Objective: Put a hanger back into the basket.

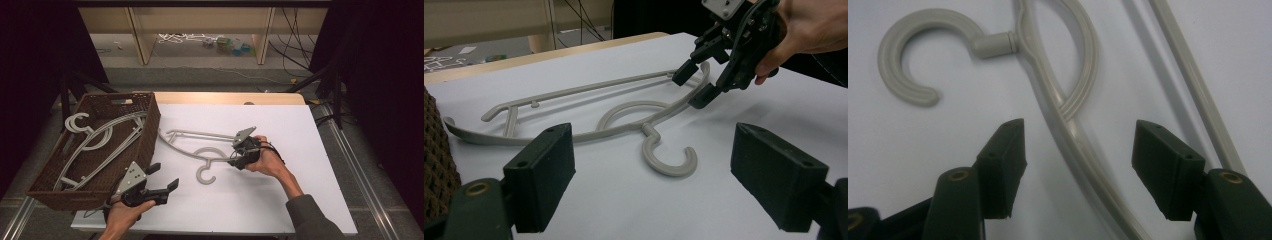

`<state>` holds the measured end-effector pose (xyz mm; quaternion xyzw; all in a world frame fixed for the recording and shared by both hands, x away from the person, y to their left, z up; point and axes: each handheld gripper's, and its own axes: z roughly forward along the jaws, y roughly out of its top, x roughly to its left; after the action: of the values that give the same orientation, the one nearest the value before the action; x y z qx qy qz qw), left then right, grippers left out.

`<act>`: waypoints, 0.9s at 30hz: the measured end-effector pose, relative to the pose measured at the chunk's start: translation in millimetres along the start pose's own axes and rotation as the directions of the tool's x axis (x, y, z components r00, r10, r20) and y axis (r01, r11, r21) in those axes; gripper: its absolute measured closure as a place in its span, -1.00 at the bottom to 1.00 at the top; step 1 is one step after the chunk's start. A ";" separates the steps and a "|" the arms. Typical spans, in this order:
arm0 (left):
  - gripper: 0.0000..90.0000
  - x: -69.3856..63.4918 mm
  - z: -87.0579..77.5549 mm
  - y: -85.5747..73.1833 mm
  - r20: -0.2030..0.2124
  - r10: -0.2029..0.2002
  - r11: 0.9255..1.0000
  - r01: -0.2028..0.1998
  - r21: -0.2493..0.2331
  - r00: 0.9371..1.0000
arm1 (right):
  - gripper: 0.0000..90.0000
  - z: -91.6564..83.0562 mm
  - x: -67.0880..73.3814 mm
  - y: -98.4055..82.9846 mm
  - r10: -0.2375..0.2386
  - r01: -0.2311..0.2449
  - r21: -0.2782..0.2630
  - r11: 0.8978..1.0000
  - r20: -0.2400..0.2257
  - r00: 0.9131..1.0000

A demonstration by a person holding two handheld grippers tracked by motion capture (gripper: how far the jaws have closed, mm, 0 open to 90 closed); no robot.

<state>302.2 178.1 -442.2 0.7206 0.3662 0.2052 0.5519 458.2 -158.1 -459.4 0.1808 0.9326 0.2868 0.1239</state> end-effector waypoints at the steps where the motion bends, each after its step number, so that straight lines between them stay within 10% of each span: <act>1: -0.61 0.1 0.1 -0.1 0.001 0.001 1.000 -0.001 -0.002 1.000 | -0.08 2.5 -0.9 0.5 -0.007 0.007 0.013 1.000 0.001 1.000; 27: -0.58 0.3 -0.4 0.2 0.001 0.023 1.000 -0.023 0.009 1.000 | 0.54 21.3 -14.0 19.8 -0.097 0.125 0.193 0.973 -0.149 0.984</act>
<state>302.2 178.6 -441.9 0.7273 0.3584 0.2097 0.5465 483.3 -138.1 -463.3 0.1197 0.9718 0.1955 0.0557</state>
